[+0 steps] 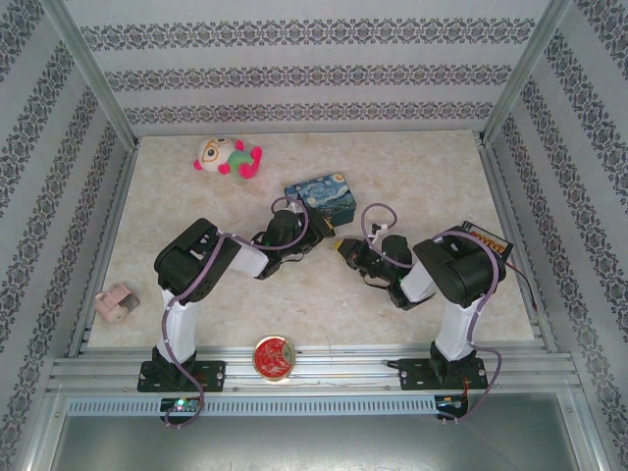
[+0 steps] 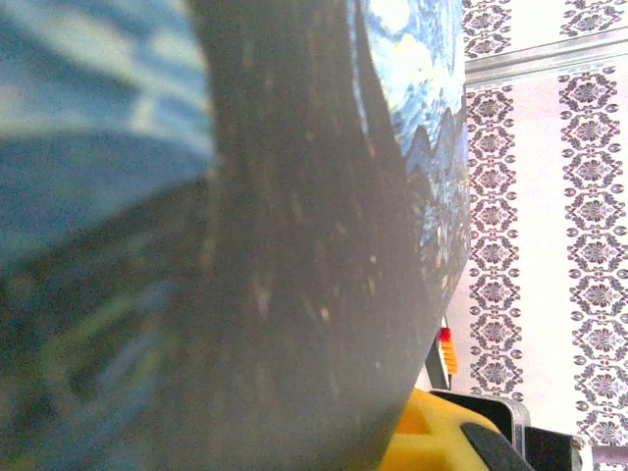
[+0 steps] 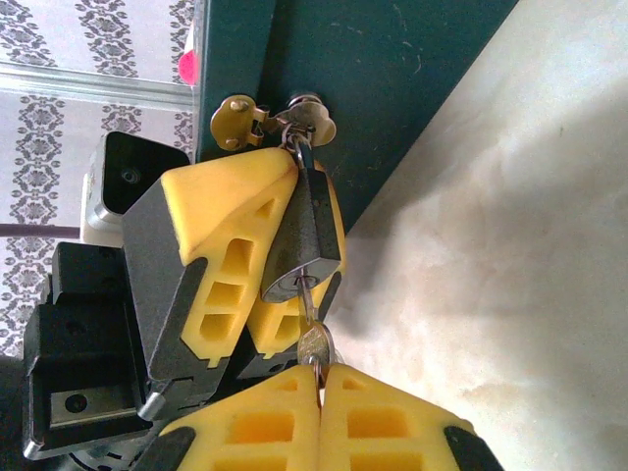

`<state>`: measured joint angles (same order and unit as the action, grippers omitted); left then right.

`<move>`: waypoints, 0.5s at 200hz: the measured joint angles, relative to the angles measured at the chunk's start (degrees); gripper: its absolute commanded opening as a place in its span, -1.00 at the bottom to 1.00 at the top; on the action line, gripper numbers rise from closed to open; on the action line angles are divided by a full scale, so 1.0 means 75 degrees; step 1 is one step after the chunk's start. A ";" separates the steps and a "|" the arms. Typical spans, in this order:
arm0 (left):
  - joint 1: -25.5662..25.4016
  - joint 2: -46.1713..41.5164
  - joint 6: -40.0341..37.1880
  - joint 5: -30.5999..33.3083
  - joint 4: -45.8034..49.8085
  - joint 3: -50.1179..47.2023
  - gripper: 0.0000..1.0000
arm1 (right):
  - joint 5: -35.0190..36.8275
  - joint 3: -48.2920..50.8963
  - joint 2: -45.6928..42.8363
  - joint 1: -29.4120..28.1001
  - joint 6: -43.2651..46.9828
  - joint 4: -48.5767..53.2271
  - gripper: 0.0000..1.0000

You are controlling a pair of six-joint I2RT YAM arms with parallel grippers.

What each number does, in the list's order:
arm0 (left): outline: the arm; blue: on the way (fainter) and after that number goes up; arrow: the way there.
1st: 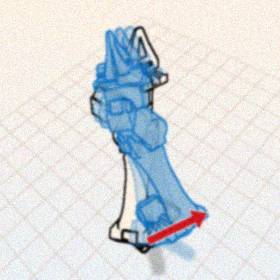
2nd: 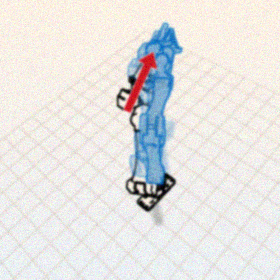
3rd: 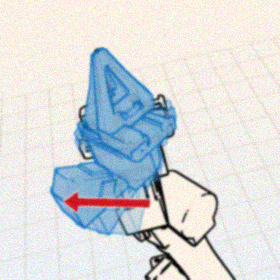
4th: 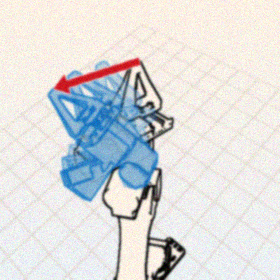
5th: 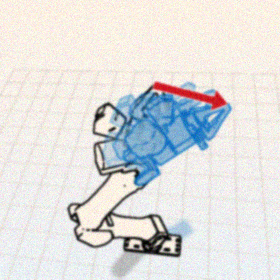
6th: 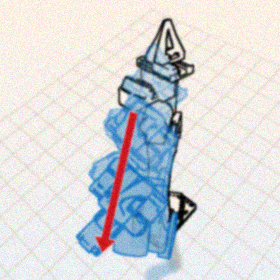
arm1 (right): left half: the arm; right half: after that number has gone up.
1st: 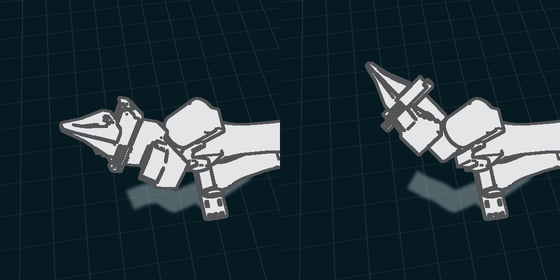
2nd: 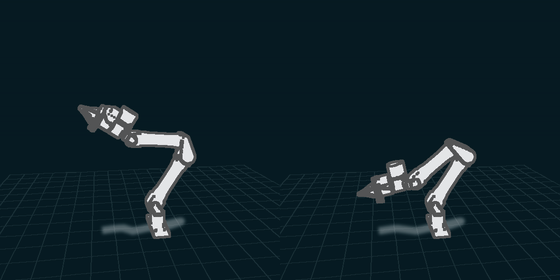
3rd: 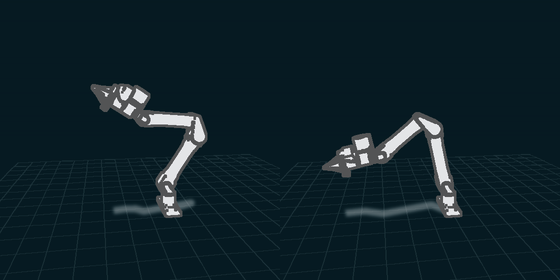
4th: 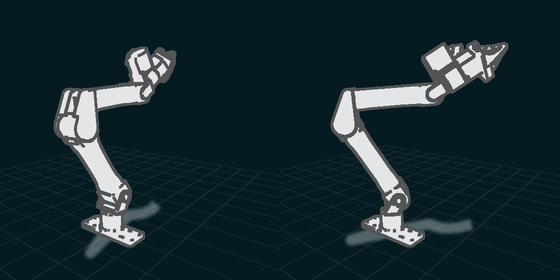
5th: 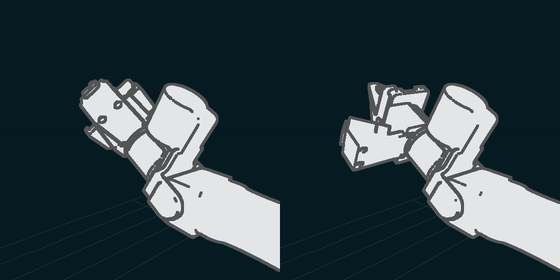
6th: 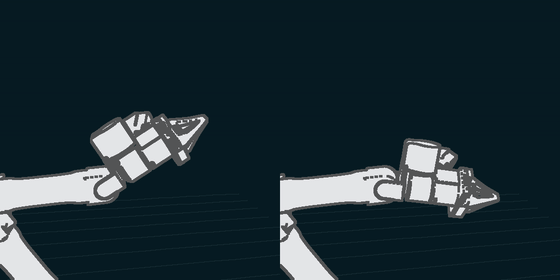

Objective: Unlock the padlock with the key

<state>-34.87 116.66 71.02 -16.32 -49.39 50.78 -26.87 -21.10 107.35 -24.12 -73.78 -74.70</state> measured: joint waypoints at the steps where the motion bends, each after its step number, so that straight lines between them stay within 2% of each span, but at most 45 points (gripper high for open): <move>1: 0.0000 0.0000 0.0000 0.0000 0.0000 0.0000 -1.00 | 0.0000 -0.0006 0.0000 0.0000 0.0003 0.0003 -0.98; 100: -0.0044 0.0085 0.0020 -0.0003 -0.0137 0.0032 -1.00 | 0.0111 -0.0195 0.0047 0.0020 -0.0020 0.0216 -0.96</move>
<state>-35.20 117.30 71.18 -16.34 -50.41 51.03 -26.04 -22.57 107.70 -23.97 -73.93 -73.08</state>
